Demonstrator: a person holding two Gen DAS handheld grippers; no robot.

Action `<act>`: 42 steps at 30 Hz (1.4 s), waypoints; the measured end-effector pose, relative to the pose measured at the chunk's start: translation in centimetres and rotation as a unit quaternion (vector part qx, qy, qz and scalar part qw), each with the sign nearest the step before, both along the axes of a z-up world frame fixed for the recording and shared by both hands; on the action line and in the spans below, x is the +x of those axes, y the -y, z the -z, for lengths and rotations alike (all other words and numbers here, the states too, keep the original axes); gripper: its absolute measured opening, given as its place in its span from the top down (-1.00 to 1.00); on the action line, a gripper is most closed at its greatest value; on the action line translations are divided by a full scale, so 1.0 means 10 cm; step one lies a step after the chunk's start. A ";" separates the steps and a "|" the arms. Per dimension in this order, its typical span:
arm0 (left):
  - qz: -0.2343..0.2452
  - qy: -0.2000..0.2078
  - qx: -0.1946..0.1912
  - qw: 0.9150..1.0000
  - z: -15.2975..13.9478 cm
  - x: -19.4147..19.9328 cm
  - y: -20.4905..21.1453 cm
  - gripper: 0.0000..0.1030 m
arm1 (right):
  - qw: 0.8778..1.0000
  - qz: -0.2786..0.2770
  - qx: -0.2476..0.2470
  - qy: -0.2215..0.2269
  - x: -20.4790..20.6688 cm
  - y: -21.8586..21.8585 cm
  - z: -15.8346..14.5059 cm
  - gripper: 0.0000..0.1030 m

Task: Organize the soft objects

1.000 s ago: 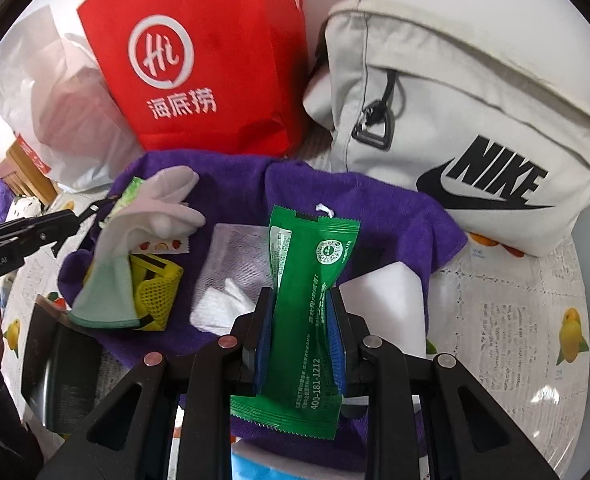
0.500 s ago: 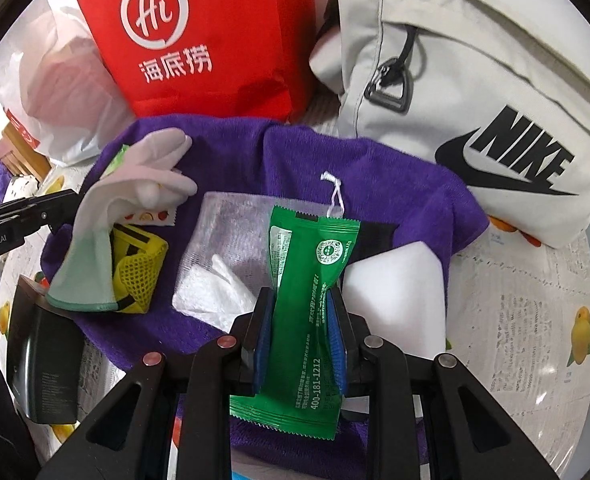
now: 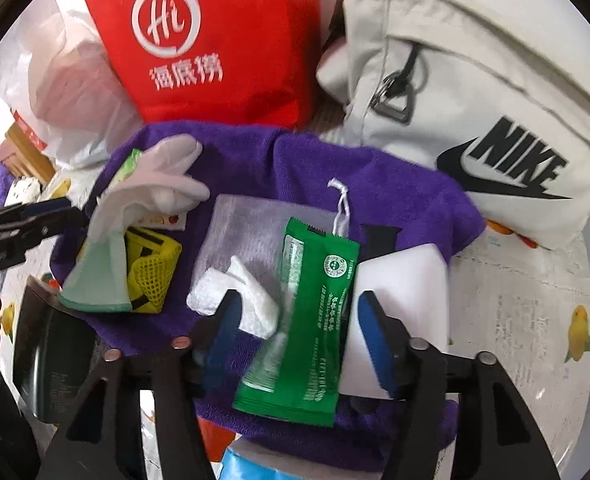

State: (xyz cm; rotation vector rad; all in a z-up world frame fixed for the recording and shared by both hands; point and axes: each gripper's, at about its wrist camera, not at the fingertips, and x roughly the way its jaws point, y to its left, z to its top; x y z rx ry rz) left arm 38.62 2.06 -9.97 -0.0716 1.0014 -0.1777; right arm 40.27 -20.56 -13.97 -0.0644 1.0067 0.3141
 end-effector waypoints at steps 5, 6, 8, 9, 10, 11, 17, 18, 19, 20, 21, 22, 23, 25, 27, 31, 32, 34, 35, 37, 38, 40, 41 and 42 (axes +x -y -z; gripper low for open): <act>0.000 0.012 0.004 1.000 -0.18 -0.20 0.04 -0.15 | 1.000 0.024 -0.005 0.014 -0.15 0.10 -0.17 -0.42; 0.000 0.015 0.006 1.000 -0.21 -0.25 0.05 -0.15 | 0.999 0.028 -0.012 0.023 -0.20 0.11 -0.22 -0.43; -0.002 0.023 0.011 1.000 -0.29 -0.39 0.08 -0.20 | 0.999 0.035 -0.016 0.037 -0.32 0.14 -0.31 -0.47; -0.002 0.026 0.012 1.000 -0.33 -0.46 0.09 -0.24 | 0.998 0.036 -0.014 0.041 -0.36 0.15 -0.35 -0.50; -0.002 0.030 0.014 0.999 -0.37 -0.52 0.10 -0.26 | 0.998 0.039 -0.008 0.045 -0.43 0.17 -0.41 -0.55; -0.002 0.035 0.017 0.999 -0.40 -0.58 0.11 -0.31 | 0.998 0.043 -0.004 0.049 -0.48 0.19 -0.44 -0.58; -0.006 0.074 0.039 0.997 -0.73 -1.09 0.19 -0.60 | 0.996 0.062 0.015 0.065 -0.94 0.26 -0.72 -0.69; -0.005 0.079 0.040 0.996 -0.78 -1.17 0.20 -0.67 | 0.995 0.066 0.017 0.068 -1.04 0.26 -0.76 -0.69; -0.006 0.085 0.039 0.996 -0.83 -1.27 0.21 -0.69 | 0.995 0.069 0.020 0.072 -1.15 0.27 -0.80 -0.69; -0.007 0.089 0.039 0.995 -0.88 -1.37 0.21 -0.75 | 0.994 0.071 0.022 0.074 -1.22 0.27 -0.83 -0.69; -0.007 0.092 0.039 0.995 -0.91 -1.46 0.22 -0.77 | 0.994 0.073 0.026 0.077 -1.34 0.27 -0.86 -0.69; -0.006 0.096 0.039 0.995 -0.95 -1.57 0.23 -0.78 | 0.993 0.076 0.027 0.081 -1.44 0.27 -0.89 -0.69; -0.005 0.099 0.039 0.994 -0.98 -1.65 0.24 -0.79 | 0.993 0.078 0.030 0.087 -1.58 0.27 -0.94 -0.69; -0.010 0.107 0.043 0.993 -1.04 -1.85 0.26 -0.79 | 0.991 0.081 0.034 0.096 -1.81 0.27 -1.01 -0.69; -0.013 0.113 0.040 0.993 -1.09 -2.02 0.27 -0.79 | 0.990 0.083 0.038 0.103 -2.01 0.27 -1.06 -0.71; -0.009 0.128 0.032 0.991 -1.17 -2.42 0.31 -0.79 | 0.987 0.088 0.035 0.126 -2.43 0.27 -1.15 -0.76; -0.008 0.133 0.034 0.991 -1.18 -2.51 0.33 -0.79 | 0.987 0.092 0.030 0.131 -2.52 0.27 -1.17 -0.79; 0.000 0.142 0.041 0.989 -1.19 -2.70 0.39 -0.79 | 0.985 0.096 0.028 0.139 -2.72 0.27 -1.19 -0.79; 0.003 0.145 0.046 0.988 -1.20 -2.79 0.41 -0.79 | 0.985 0.096 0.030 0.141 -2.79 0.28 -1.19 -0.79; 0.001 0.152 0.050 0.987 -1.22 -2.99 0.44 -0.79 | 0.984 0.099 0.035 0.145 -2.96 0.30 -1.21 -0.79; 0.000 0.154 0.049 0.987 -1.23 -3.07 0.45 -0.80 | 0.983 0.100 0.037 0.147 -3.05 0.31 -1.21 -0.79; 0.002 0.160 0.043 0.986 -1.25 -3.23 0.46 -0.84 | 0.983 0.103 0.032 0.152 -3.23 0.31 -1.23 -0.79; 0.001 0.162 0.038 0.986 -1.26 -3.31 0.46 -0.86 | 0.982 0.104 0.028 0.155 -3.30 0.30 -1.23 -0.79; -0.001 0.163 0.034 0.986 -1.26 -3.36 0.46 -0.86 | 0.981 0.106 0.025 0.158 -3.39 0.30 -1.23 -0.79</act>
